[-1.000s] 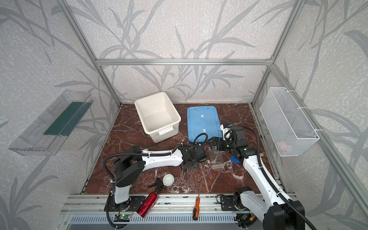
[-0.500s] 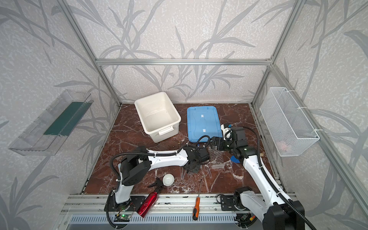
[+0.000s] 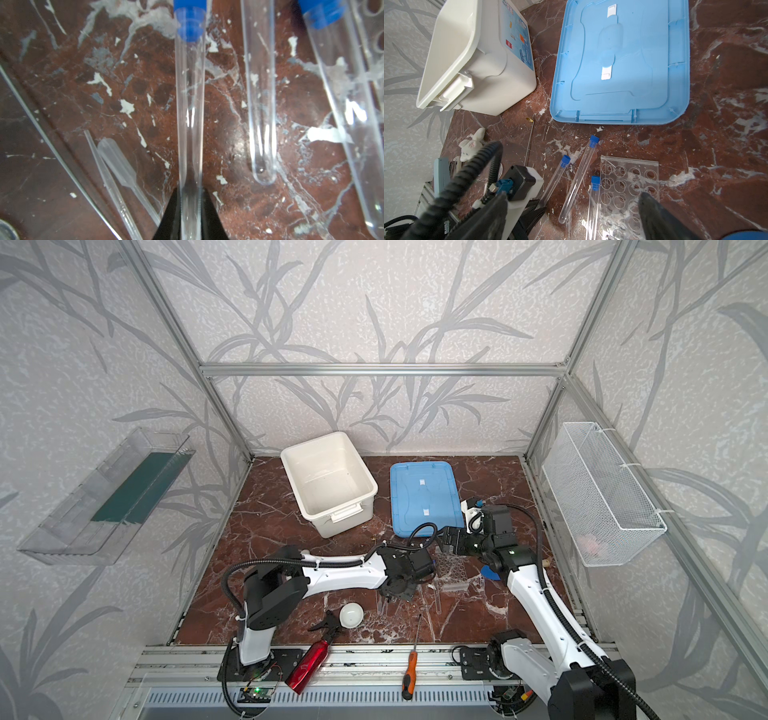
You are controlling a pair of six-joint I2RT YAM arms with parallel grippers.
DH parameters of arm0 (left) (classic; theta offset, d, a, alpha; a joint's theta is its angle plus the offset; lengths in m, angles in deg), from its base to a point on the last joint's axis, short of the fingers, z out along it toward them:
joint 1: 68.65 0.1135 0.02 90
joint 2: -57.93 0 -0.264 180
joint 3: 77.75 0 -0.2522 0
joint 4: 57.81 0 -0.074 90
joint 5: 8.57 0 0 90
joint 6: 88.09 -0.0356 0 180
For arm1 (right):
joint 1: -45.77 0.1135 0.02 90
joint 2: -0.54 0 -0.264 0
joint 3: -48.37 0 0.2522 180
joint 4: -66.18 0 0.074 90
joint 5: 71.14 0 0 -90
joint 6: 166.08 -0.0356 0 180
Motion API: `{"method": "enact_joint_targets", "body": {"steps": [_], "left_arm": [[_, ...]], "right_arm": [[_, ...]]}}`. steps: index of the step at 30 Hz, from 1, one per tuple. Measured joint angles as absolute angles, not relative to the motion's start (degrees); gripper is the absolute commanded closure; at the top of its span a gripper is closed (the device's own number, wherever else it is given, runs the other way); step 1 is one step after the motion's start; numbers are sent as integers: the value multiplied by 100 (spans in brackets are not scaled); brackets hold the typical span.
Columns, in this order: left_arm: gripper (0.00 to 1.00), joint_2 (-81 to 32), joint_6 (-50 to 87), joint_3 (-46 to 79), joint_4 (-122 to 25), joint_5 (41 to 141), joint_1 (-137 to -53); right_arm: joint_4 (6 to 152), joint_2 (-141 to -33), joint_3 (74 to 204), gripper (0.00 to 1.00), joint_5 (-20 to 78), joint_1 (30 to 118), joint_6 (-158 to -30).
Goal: Organize the chemistry lab equipment
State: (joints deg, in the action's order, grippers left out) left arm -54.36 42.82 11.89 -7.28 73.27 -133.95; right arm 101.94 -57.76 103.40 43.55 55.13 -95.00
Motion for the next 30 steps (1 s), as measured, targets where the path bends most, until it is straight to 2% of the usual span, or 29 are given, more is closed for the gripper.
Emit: {"method": "enact_joint_targets", "body": {"steps": [6,17,30], "left_arm": [[85,-4428,3869,2052,-1950,7198,-13389],[85,-3375,3143,3499,-4284,7220,-13389],[85,-3274,2898,3615,-4922,7309,-13389]], "right_arm": [[10004,-5912,10329,4,5000,5362,-9631],[9326,-6725,10340,23,6324,5456,-10072],[9042,-7072,10520,60,6278,5913,-10181]]}}
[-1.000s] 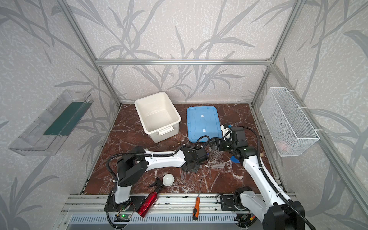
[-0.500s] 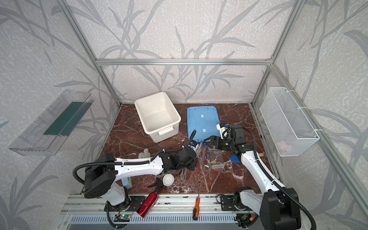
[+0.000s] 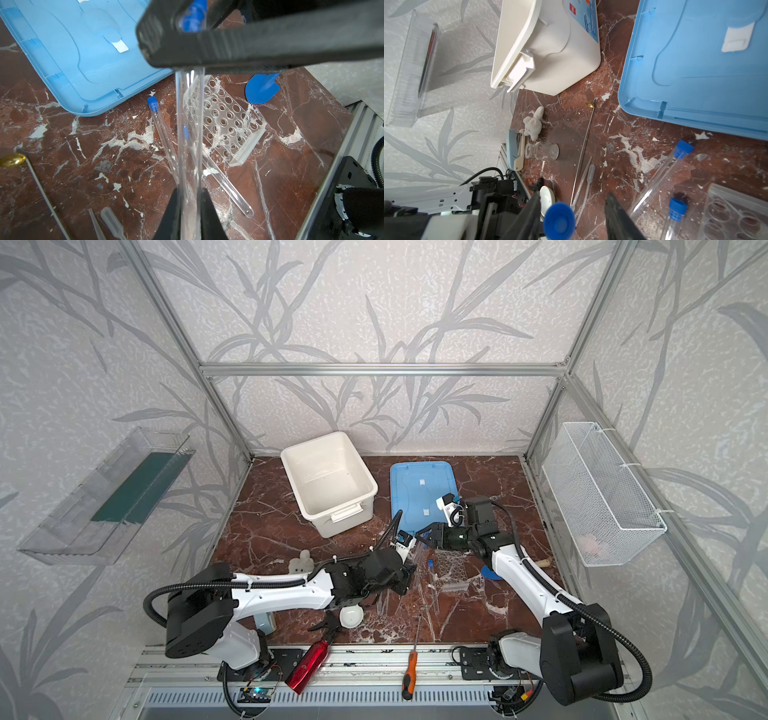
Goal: Organize the chemistry lab equipment
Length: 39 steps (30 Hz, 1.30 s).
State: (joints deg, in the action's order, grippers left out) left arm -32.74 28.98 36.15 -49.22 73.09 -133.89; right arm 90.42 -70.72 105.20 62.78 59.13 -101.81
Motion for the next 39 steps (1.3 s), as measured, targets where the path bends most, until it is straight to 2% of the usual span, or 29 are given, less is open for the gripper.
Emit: {"method": "enact_joint_targets", "body": {"steps": [5,12,14,18,19,20,22,23,29,33,39], "left_arm": [[85,-3274,2894,3617,-4959,7322,-13391],[84,-3277,2907,3617,-4968,7353,-13395],[82,-3279,2911,3617,-4966,7353,-13395],[62,-3294,3021,3617,-4979,7351,-13395],[53,-3294,3051,3617,-5014,7351,-13395],[38,-3294,3117,3617,-5064,7351,-13395],[15,-3294,3176,3615,-5200,7362,-13395],[8,-3294,3237,3613,-5270,7370,-13395],[1,-3342,3993,2922,-4843,7370,-13323],[1,-3366,4520,2408,-4994,7602,-13258],[1,-3587,5303,2360,-5735,8146,-13035]], "right_arm": [[9044,-7072,10526,71,6215,5913,-10162],[9049,-7072,10539,78,6189,5917,-10164],[9049,-7072,10539,79,6189,5917,-10166],[9057,-7055,10539,80,6127,5917,-10171],[9060,-7046,10539,80,6103,5917,-10164],[9060,-7026,10539,80,6068,5917,-10157],[9066,-6961,10539,81,5981,5917,-10149],[9071,-6913,10539,81,5920,5917,-10131],[9287,-6288,10537,81,5046,5928,-9707],[9333,-5527,10504,81,4036,5981,-9298],[8885,-4758,10010,81,2313,6370,-8802]]}}
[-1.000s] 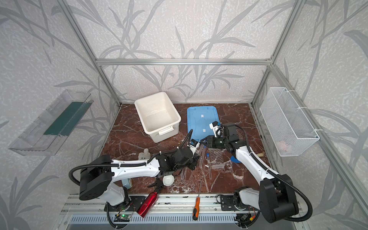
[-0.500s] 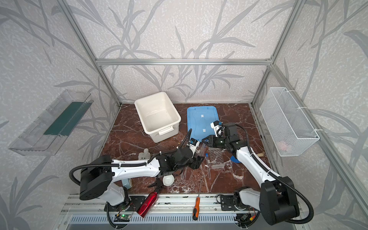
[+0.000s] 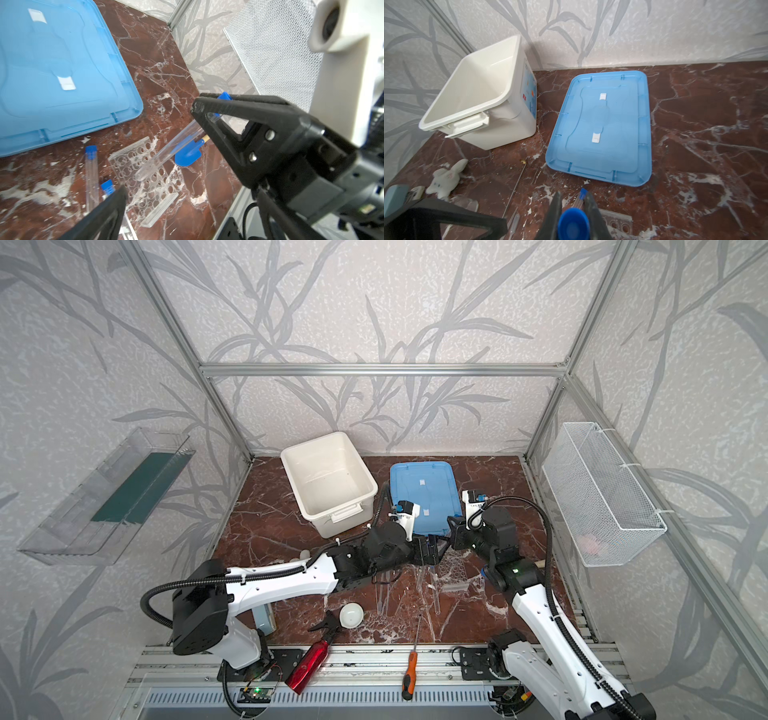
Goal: Organize the chemistry lab equipment
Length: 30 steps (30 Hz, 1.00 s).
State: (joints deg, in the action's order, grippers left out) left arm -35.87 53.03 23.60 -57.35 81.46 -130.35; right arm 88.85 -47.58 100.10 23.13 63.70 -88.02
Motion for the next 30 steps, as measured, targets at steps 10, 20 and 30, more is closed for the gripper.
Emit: {"method": "enact_joint_targets", "body": {"steps": [10,20,30], "left_arm": [[1,-4107,5980,2402,-6089,8232,-12945],[1,-4186,6074,2415,-6085,7928,-13087],[1,-4411,6201,2419,-6065,7834,-13166]], "right_arm": [[7978,-4729,9324,81,1105,6647,-8601],[7665,-4744,9020,81,683,6652,-8468],[7221,-4985,8754,81,547,6656,-8286]]}}
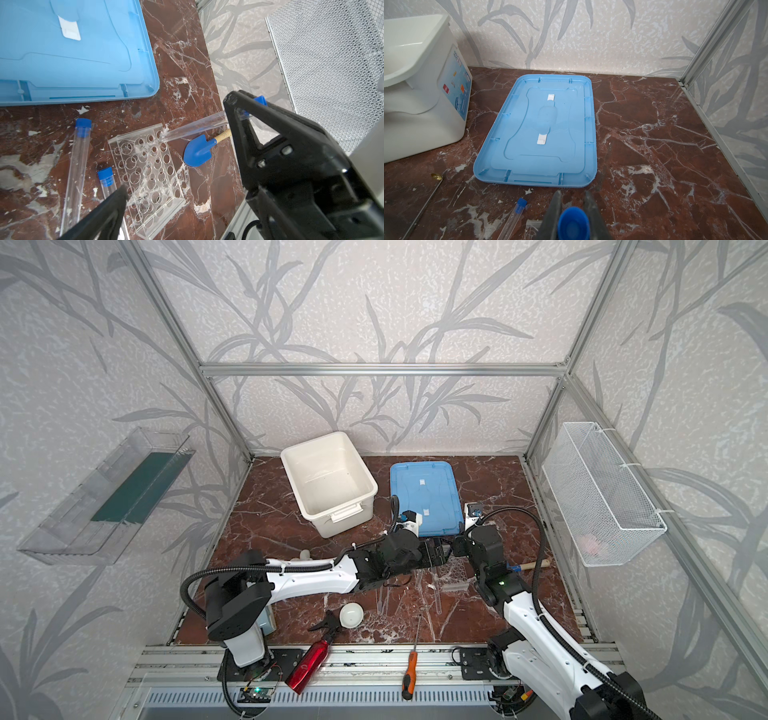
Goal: Organize the chemistry lab equipment
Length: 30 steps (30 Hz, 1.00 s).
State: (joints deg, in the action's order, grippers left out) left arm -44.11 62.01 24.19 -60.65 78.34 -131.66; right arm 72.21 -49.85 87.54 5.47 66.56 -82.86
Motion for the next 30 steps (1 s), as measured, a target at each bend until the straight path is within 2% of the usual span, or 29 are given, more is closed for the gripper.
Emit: {"method": "enact_joint_targets", "body": {"steps": [9,13,20,22,23,24,25,30], "left_arm": [[1,-4404,6201,2570,-6061,7694,-13177],[1,-4365,6190,2653,-6017,7598,-13205],[1,-4138,6039,2693,-5726,7338,-13236],[4,-4024,5949,2717,-5549,7220,-13236],[5,-3963,5890,2717,-5405,7152,-13236],[9,-3891,5805,2714,-5243,7069,-13236],[11,-3838,5724,2714,-5108,7018,-13236],[18,-3716,5174,2570,-4142,6861,-13236]], "right_arm": [[6933,-5302,8636,81,541,6656,-8284],[6861,-5470,8636,75,582,6656,-8284],[6867,-5551,8636,54,705,6656,-8269],[6891,-5492,8636,37,722,6656,-8297],[6929,-5422,8636,26,738,6656,-8321],[6983,-5324,8636,5,733,6656,-8356],[7044,-5225,8638,1,720,6656,-8411],[8039,-4622,9051,1,545,6656,-8785]]}}
